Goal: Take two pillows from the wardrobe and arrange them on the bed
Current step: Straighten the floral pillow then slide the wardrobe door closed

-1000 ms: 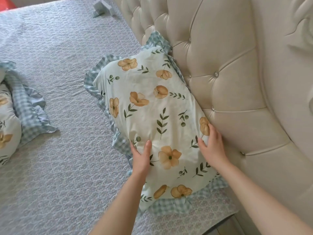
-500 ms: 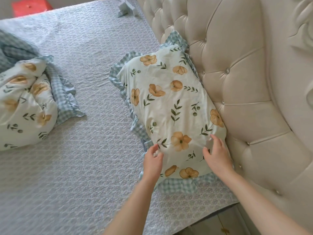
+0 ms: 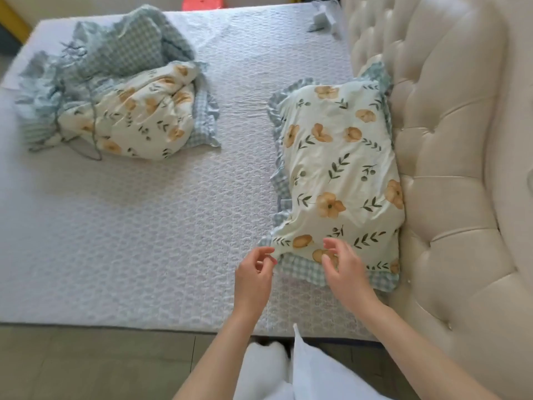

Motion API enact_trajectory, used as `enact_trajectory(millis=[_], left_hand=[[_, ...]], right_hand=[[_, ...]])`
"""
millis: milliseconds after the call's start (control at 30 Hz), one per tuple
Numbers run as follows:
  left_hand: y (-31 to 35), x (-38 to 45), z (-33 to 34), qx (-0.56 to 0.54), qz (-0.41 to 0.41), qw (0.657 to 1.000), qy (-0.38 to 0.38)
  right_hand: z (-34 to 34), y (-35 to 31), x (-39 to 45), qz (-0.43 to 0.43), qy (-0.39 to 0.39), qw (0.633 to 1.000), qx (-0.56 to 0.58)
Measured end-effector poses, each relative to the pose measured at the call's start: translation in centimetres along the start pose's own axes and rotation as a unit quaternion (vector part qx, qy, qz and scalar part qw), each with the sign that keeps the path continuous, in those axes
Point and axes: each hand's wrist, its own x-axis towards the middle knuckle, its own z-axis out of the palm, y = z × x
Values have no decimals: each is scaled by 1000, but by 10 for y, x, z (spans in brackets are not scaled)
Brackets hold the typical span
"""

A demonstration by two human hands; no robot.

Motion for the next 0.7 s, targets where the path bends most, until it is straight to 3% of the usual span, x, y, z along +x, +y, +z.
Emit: enact_trajectory(millis=[367, 533, 700], left_hand=[[-61, -163, -65, -92, -71, 970, 215], [-93, -215, -113, -87, -127, 934, 323], [-118, -271, -164, -84, -185, 869, 451]], right_hand=[[49, -75, -77, -211, -176, 961, -11], [102, -111, -110, -269, -259, 927, -2], [167, -143, -150, -329, -351, 877, -4]])
